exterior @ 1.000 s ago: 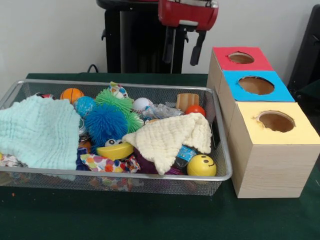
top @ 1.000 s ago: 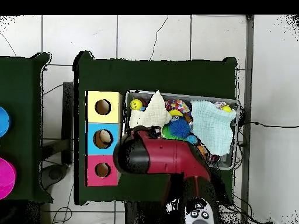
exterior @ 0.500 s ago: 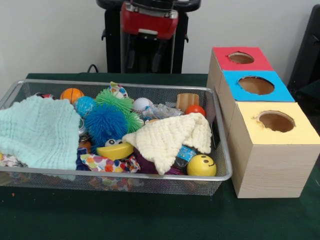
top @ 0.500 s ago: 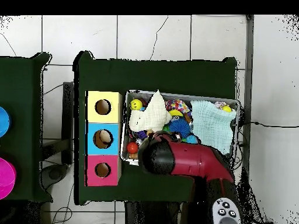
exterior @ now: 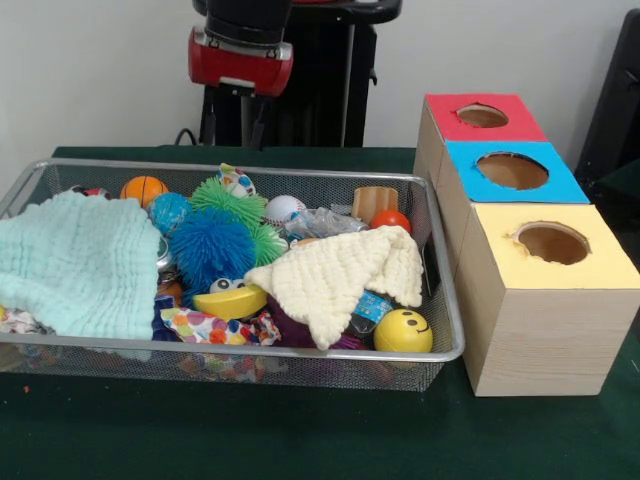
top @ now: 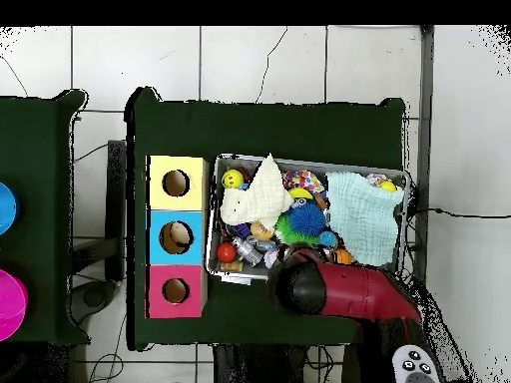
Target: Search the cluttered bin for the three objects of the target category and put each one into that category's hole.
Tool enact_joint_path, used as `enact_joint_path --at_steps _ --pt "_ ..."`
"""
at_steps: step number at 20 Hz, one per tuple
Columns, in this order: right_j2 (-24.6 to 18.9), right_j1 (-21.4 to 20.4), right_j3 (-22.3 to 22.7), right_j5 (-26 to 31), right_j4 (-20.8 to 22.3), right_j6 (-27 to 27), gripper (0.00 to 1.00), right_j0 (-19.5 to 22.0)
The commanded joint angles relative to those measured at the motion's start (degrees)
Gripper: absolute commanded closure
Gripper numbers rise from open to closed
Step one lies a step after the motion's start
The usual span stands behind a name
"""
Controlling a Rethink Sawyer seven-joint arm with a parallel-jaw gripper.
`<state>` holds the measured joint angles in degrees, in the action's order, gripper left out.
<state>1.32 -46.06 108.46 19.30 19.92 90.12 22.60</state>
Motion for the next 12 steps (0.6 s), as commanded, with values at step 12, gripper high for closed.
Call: enact_joint_path --at_steps 12 --pt "2.6 11.6 6.0 -14.9 6.7 8.5 0.0 -0.8"
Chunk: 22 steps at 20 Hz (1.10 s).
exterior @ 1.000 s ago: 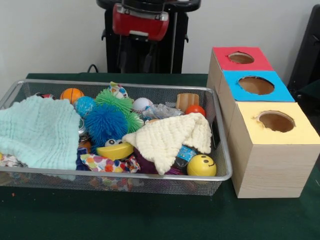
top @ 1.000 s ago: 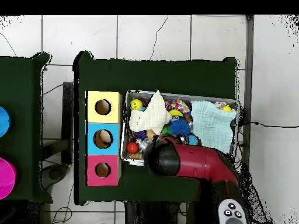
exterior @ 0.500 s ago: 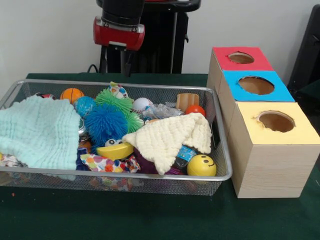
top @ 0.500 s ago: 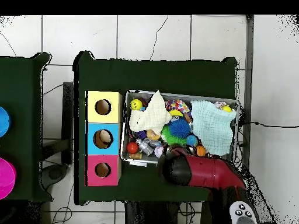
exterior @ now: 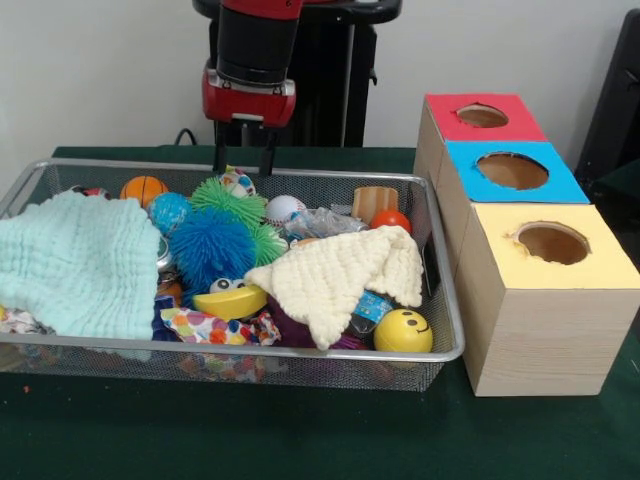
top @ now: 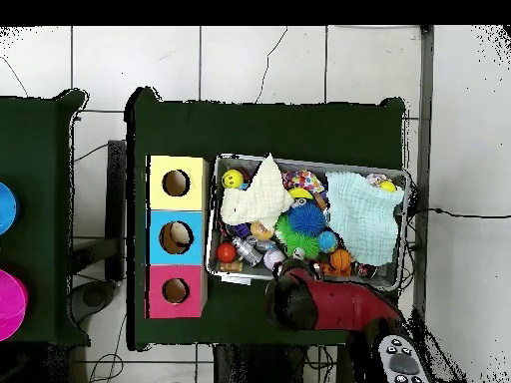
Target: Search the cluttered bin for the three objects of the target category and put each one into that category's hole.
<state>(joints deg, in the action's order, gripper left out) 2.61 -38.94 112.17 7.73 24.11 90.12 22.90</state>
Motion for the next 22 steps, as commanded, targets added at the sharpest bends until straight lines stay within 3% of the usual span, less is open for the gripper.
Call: enact_joint_path --at_steps 1,22 --pt "1.5 4.8 2.1 -3.5 2.5 8.3 0.0 -1.2" --pt "4.0 8.4 -2.4 -5.9 1.6 7.5 0.0 -1.6"
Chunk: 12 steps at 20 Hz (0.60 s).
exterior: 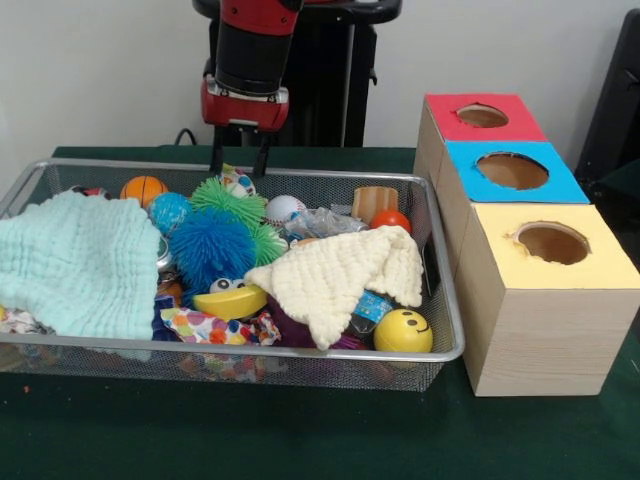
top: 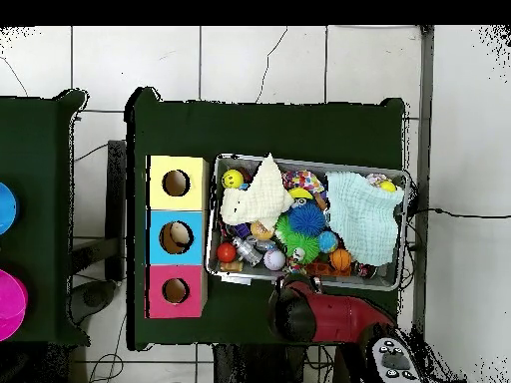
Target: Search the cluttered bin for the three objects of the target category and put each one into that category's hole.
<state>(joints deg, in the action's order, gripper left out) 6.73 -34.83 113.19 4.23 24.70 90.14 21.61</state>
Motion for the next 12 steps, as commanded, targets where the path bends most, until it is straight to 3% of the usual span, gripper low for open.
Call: enact_joint_path --at_steps 1,12 --pt "0.2 4.3 -3.5 -2.4 0.9 7.7 0.0 -0.7" --pt "1.7 9.2 -3.5 -8.0 -0.5 9.5 0.0 -1.2"
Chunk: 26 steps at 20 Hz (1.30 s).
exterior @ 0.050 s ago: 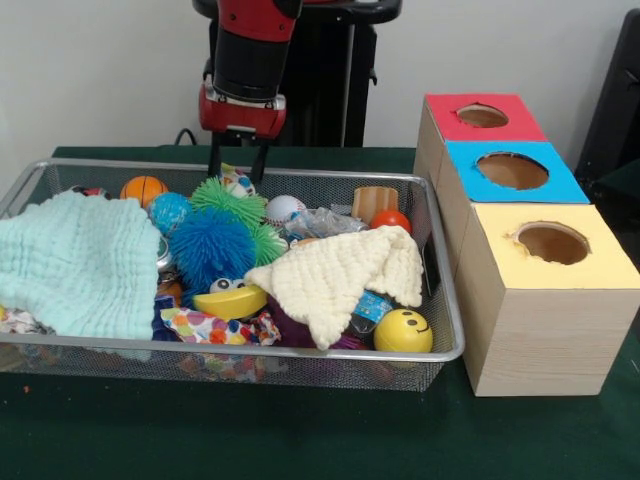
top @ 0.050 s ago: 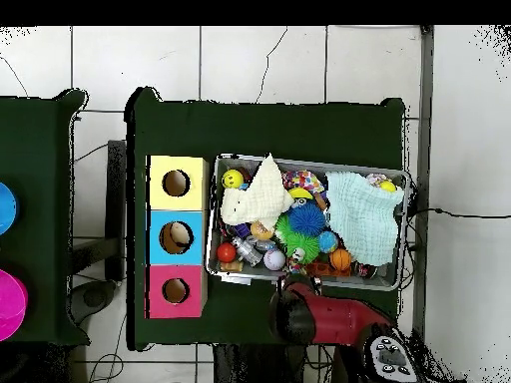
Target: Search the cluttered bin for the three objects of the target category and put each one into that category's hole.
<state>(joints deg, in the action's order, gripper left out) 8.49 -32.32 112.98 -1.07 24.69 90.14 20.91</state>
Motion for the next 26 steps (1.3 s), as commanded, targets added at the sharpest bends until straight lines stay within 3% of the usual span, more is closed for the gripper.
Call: enact_joint_path --at_steps 1,7,8,17,20,23,26 --pt "0.0 7.0 -3.4 -3.0 -0.7 9.5 0.0 -0.5" --pt "-0.5 7.7 -3.5 -1.9 -1.6 8.7 0.0 0.0" --pt "-0.2 7.8 -3.6 -1.3 -2.2 8.7 1.0 -0.3" --pt "-0.8 6.0 -2.8 -0.4 -3.4 9.2 1.0 -0.8" --pt "-0.1 0.9 -1.0 0.5 -3.6 9.3 1.0 -2.8" --pt "-1.4 -7.7 1.4 6.6 -4.4 8.0 1.0 -3.5" --pt "-2.2 -13.4 1.9 14.6 -6.2 6.1 1.0 -4.2"
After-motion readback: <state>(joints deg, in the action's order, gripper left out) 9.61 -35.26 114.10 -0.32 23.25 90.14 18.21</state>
